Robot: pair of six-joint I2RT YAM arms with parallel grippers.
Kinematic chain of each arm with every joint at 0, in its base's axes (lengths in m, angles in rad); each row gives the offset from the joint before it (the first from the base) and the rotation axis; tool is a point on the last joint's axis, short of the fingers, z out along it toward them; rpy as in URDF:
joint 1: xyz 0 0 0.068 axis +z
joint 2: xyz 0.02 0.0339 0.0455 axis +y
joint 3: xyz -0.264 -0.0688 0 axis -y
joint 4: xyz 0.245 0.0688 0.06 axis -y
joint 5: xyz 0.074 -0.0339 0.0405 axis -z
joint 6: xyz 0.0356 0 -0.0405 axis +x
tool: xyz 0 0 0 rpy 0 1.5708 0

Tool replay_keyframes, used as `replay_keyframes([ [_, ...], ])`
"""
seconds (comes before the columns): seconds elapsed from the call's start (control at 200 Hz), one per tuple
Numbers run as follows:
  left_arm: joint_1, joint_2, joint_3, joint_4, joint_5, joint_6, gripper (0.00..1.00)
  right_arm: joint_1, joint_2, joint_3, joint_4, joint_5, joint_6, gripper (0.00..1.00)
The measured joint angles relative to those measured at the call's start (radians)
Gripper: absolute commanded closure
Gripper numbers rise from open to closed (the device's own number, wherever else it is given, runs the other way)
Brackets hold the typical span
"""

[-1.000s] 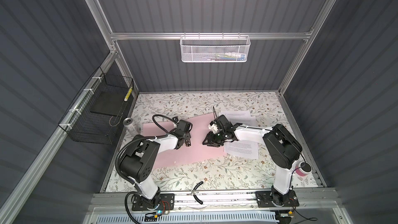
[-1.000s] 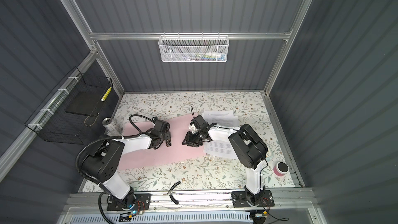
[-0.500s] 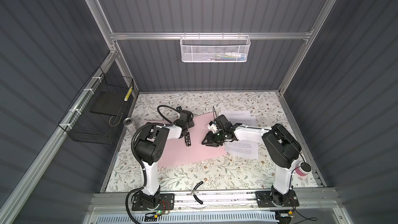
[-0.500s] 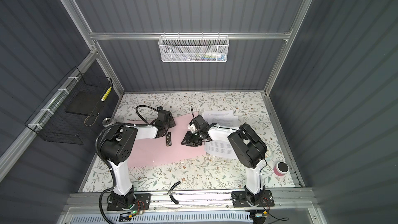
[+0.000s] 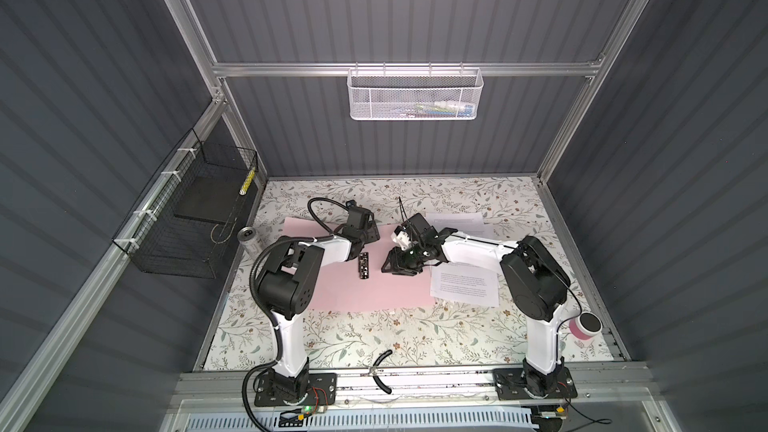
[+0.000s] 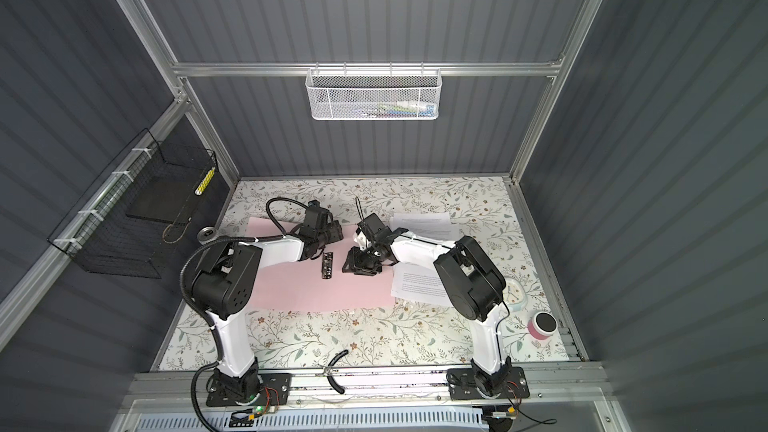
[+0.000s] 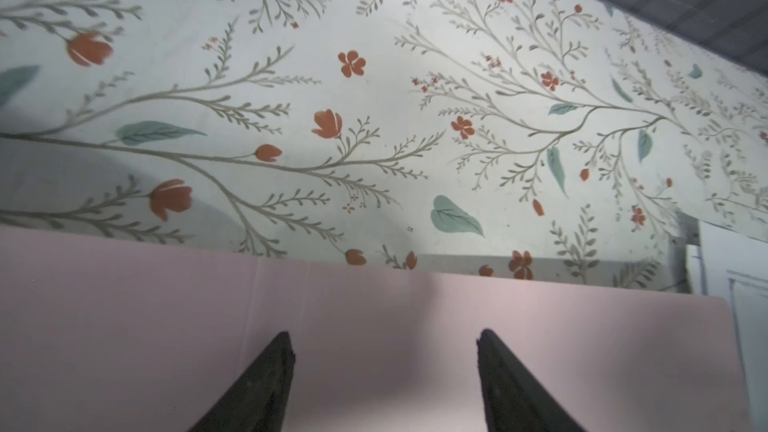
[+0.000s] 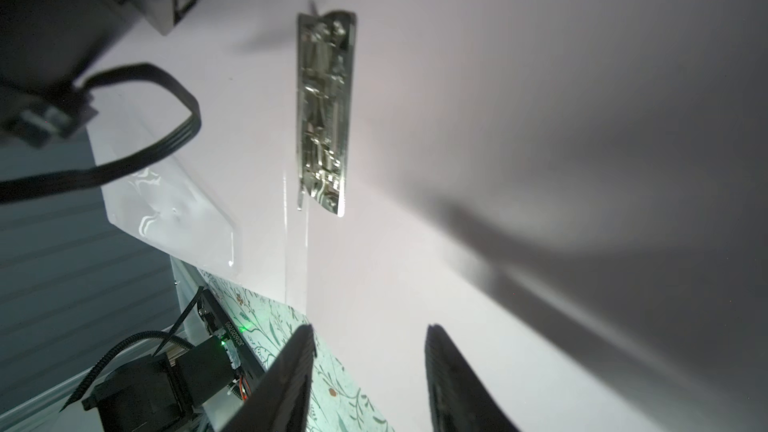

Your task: Put the files into the folder

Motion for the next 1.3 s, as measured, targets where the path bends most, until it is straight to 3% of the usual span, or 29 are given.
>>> replay_keyframes([
  [0.185,0.000,-0.238,-0.001,-0.115,-0.016,0.020,0.25,0.018,0.063,0.162,-0.130,0.130,-0.083,0.47],
  [0.355,0.000,-0.512,-0.034,-0.215,-0.075,0.021,0.24,0.042,0.141,0.296,-0.241,0.245,-0.161,0.34],
  [0.67,0.005,-0.942,-0.174,-0.446,-0.106,-0.027,0.24,0.172,0.379,0.713,-0.430,0.434,-0.277,0.35],
  [0.916,0.005,-1.015,-0.198,-0.571,-0.119,-0.045,0.24,0.235,0.554,0.965,-0.567,0.549,-0.329,0.40],
  [1.076,0.005,-1.018,-0.226,-0.595,-0.121,-0.053,0.24,0.250,0.586,0.986,-0.624,0.663,-0.364,0.40],
  [1.296,0.005,-1.001,-0.246,-0.588,-0.118,-0.056,0.25,0.250,0.586,0.968,-0.633,0.737,-0.388,0.40],
])
